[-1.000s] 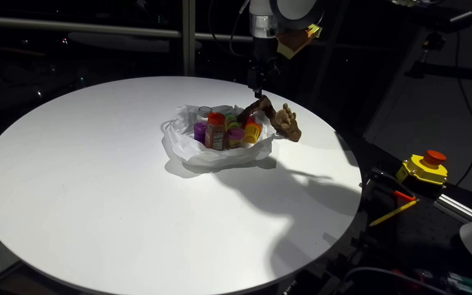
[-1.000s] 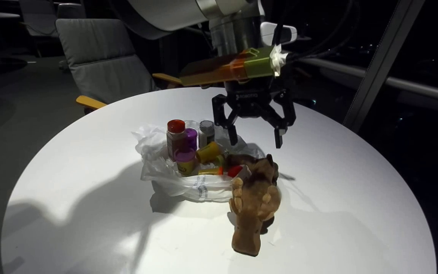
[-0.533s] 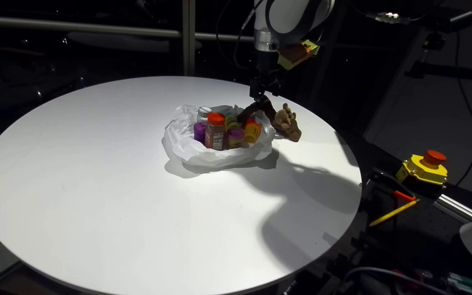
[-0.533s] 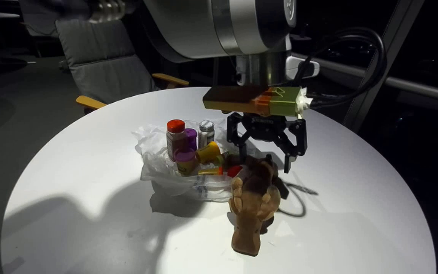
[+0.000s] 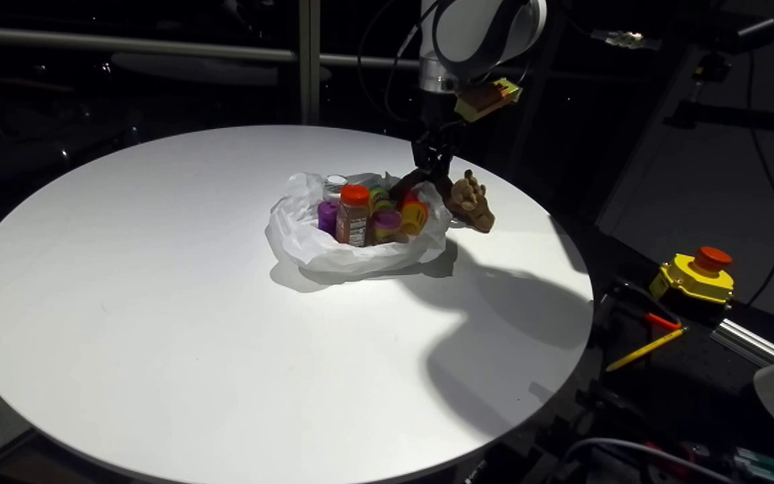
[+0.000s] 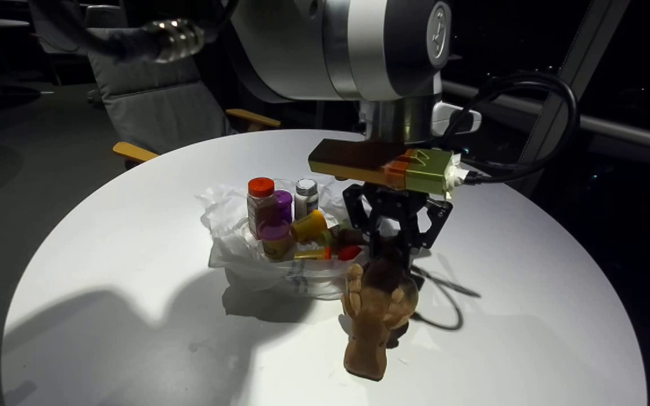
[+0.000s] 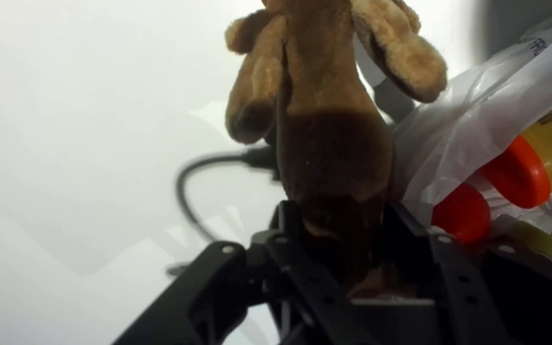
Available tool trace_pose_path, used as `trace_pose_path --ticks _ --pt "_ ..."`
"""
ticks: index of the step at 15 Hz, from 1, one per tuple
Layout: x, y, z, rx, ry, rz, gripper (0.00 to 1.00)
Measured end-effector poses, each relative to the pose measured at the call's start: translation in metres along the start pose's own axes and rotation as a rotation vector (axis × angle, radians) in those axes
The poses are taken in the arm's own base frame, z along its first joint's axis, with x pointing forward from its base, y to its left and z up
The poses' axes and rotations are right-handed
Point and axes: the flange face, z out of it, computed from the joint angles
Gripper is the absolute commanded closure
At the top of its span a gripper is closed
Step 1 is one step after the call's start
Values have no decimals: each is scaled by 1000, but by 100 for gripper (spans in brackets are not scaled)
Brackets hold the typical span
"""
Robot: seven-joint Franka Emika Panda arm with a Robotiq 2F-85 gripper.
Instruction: Remove the contents in the plastic bag and put them on the table.
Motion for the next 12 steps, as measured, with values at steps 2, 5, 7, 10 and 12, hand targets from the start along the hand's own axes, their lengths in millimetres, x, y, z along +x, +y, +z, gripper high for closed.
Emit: trace_pose_path --ticks 2,5,7,10,12 --pt "3 1 -3 7 8 1 95" --pt "5 4 -6 15 16 12 97" --pt "6 10 -14 15 35 22 97" --pt "6 26 -44 12 106 49 96" --pt "1 39 -67 12 150 71 96"
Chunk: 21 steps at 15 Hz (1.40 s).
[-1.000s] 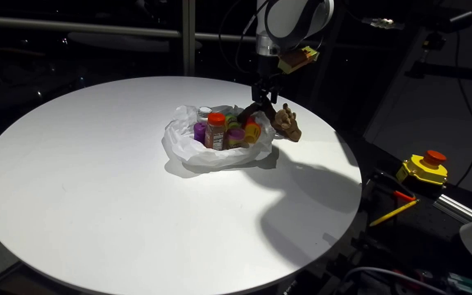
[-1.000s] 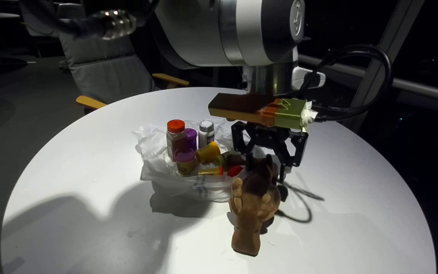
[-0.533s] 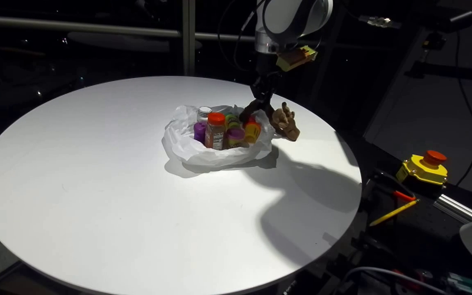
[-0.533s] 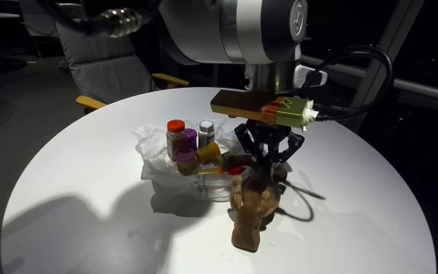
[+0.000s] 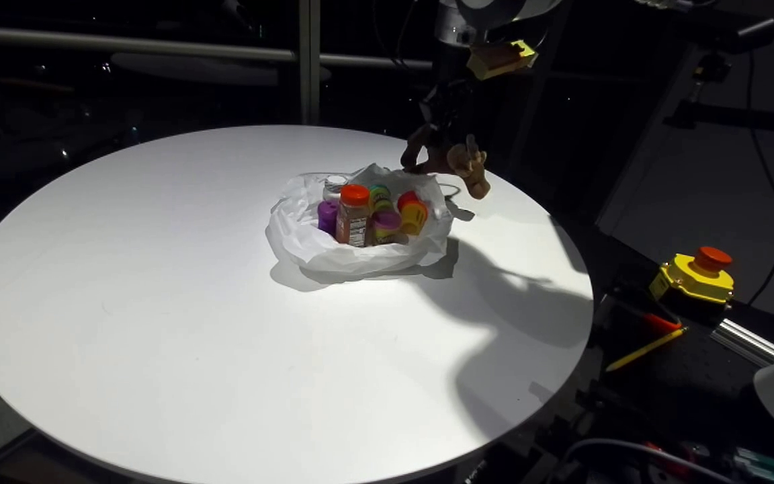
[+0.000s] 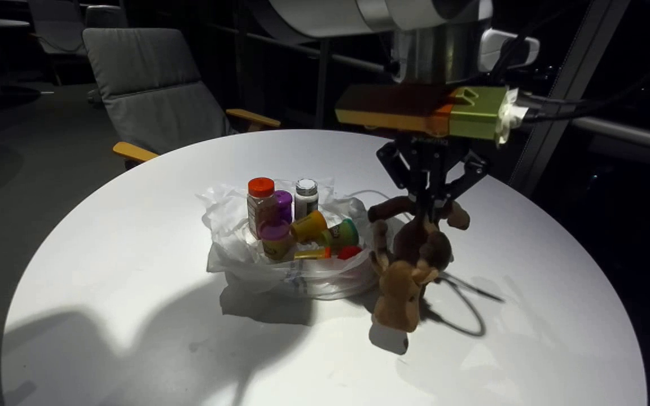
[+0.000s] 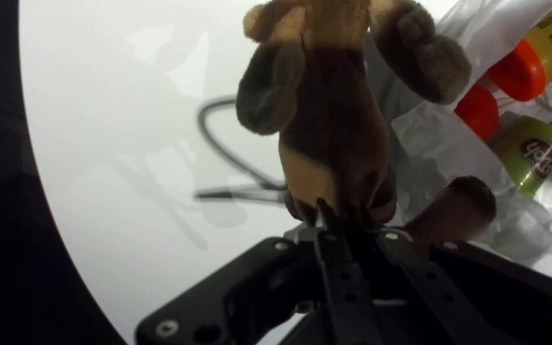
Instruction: Remove the contents in the plastic bag and put them on the table.
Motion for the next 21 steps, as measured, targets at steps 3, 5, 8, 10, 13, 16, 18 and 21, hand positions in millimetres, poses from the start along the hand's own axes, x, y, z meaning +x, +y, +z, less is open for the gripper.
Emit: trace_pose_path --ticks 3,5,8,10,13,16,18,21 --pt "-1 16 -20 2 27 32 97" --pt "-3 21 -16 4 20 45 97" --pt "-11 21 9 2 -22 60 97" --pt "-17 18 32 1 -57 64 64" --pt "-24 16 55 -12 -83 86 43" --pt "-24 19 49 -53 -48 117 21" --pt "-23 17 29 -95 -4 128 6" --pt "-24 -13 -15 -124 69 64 0"
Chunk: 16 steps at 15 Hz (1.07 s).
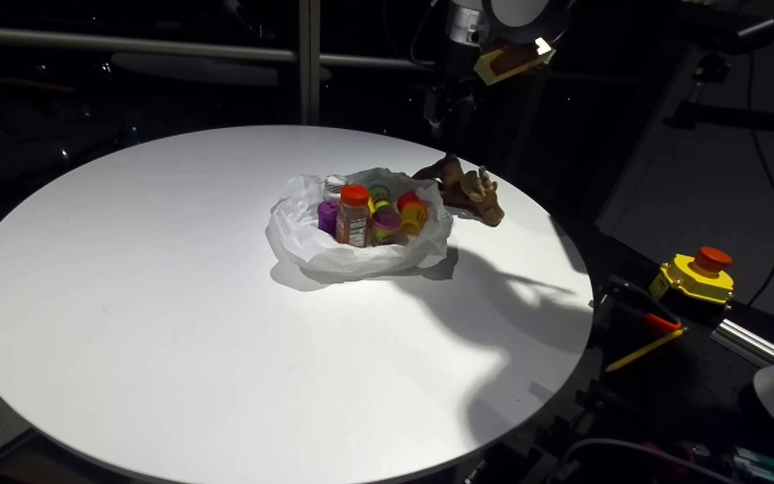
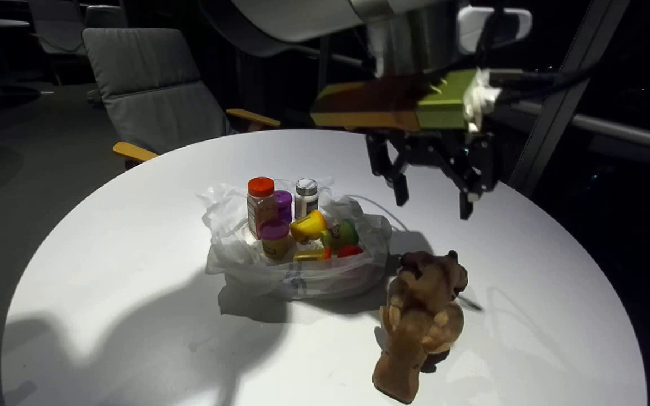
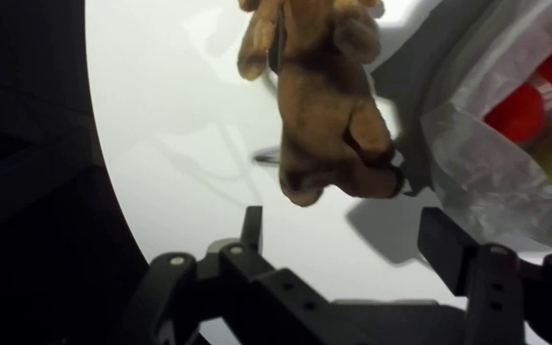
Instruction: Remove the contents in the plastic bag and put them on the table.
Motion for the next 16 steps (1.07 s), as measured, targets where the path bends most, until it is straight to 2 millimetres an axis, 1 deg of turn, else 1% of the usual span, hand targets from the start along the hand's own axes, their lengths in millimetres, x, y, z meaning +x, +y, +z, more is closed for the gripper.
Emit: trace_pose_path --ticks 1,2,4,6,7,8,9,10,11,12,14,16 --pt "0 -18 -19 13 26 -41 0" --pt "2 -41 -37 37 46 -86 0" --pt "6 -98 -70 98 57 -192 0" --pt "9 -158 -92 154 42 -301 0" --pt "11 -185 -97 179 30 -354 0" --pt "14 -210 -96 200 14 -401 0" --pt "18 -229 -91 213 -7 -437 0" --pt "23 -243 -79 220 -35 -458 0" --pt "29 -251 -66 219 -68 -467 0" --pt "34 -256 -53 211 -103 -466 0" --pt "46 -257 -31 185 -170 -457 0" --pt "56 -254 -20 163 -210 -441 0"
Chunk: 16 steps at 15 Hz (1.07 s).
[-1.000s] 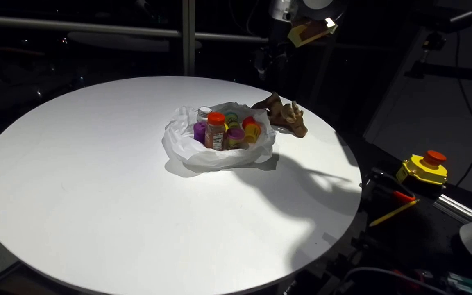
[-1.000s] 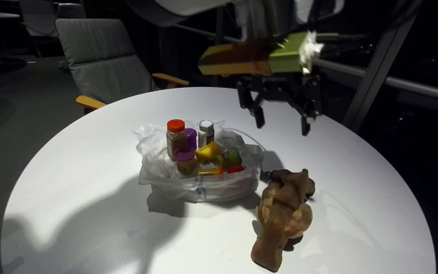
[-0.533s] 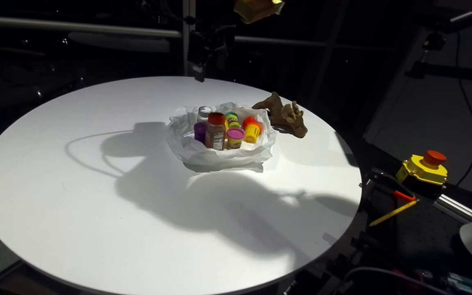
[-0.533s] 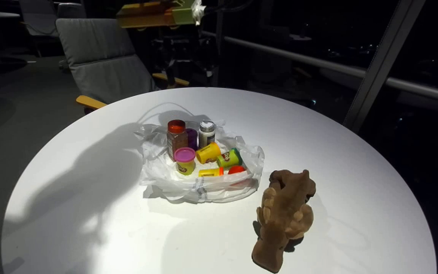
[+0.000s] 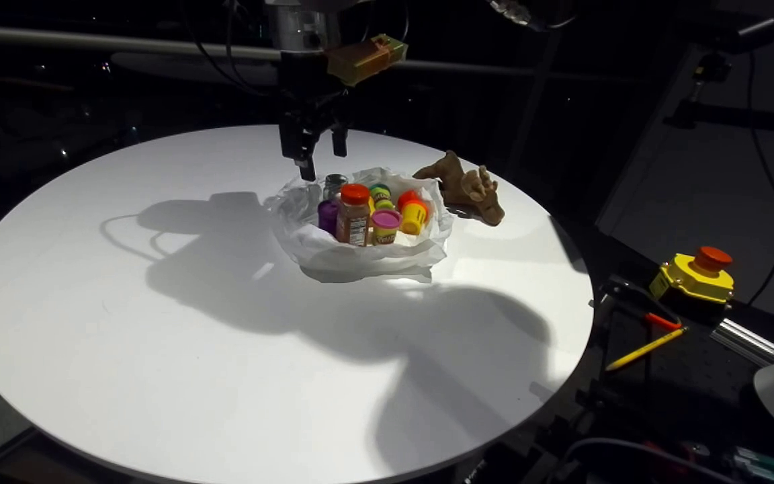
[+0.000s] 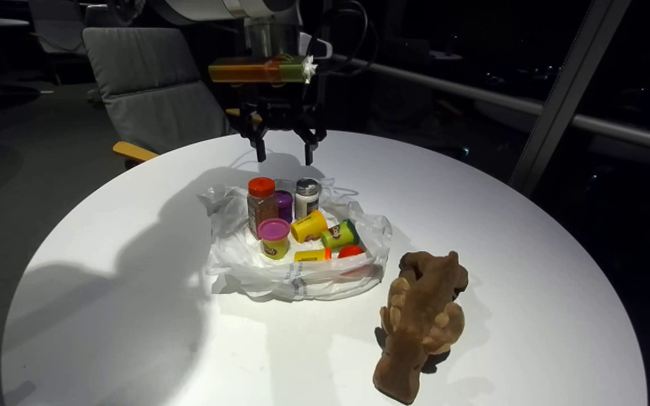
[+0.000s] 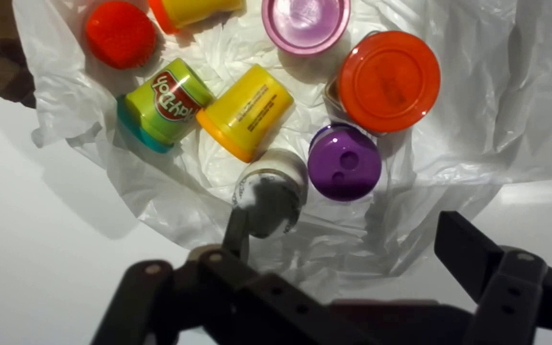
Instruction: Remove the contents in the plastic bag and put them on the table.
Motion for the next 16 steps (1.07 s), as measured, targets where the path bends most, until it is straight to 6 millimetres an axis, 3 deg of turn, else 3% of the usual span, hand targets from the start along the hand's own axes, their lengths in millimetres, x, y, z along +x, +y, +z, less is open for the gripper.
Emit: trace_pose_path --ticks 7,13,14,15,16 --pt "10 17 0 -8 -38 35 0" --pt "8 31 35 19 -84 66 0" --pt "8 31 40 27 -89 72 25" --pt "8 31 46 32 -96 75 26" --pt "8 31 50 36 -101 77 34"
